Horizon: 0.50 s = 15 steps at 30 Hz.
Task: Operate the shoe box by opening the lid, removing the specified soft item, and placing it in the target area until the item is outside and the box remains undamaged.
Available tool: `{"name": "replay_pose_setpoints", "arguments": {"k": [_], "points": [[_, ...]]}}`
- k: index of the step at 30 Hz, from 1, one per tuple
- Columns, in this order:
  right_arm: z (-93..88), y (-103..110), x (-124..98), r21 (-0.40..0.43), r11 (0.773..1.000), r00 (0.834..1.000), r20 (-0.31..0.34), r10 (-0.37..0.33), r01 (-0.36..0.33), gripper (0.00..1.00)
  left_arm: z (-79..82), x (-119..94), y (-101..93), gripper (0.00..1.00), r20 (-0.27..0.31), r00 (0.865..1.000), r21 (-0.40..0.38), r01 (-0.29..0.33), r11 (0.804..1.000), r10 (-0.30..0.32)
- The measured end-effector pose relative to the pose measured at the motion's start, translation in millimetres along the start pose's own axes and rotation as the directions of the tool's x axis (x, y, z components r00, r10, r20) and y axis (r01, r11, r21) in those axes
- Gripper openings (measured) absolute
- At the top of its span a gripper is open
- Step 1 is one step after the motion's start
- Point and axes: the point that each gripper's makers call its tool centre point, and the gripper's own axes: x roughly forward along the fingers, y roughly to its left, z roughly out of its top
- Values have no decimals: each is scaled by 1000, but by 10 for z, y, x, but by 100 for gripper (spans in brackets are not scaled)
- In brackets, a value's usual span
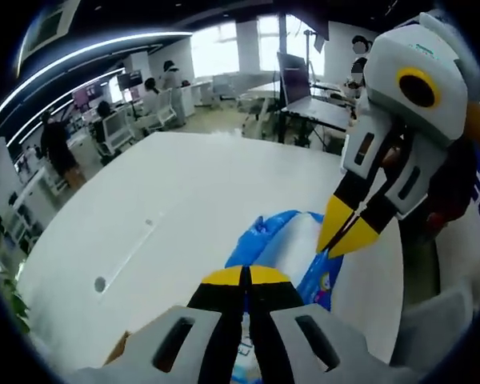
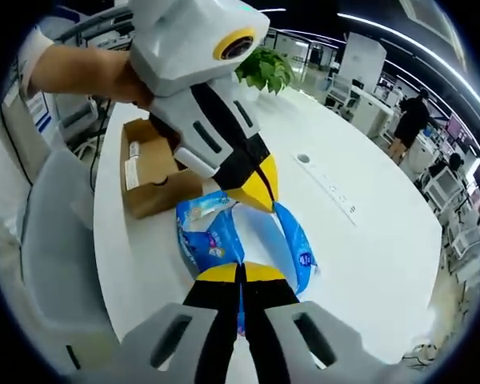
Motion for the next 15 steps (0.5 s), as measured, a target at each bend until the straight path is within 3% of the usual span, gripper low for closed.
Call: {"name": "replay_pose_setpoints", "arguments": {"k": [15], "points": [[-364,-247,8,45,999,1000,-31,0,2,0,71,466,-85,0,-12,998,-10,67,998,-67]]}}
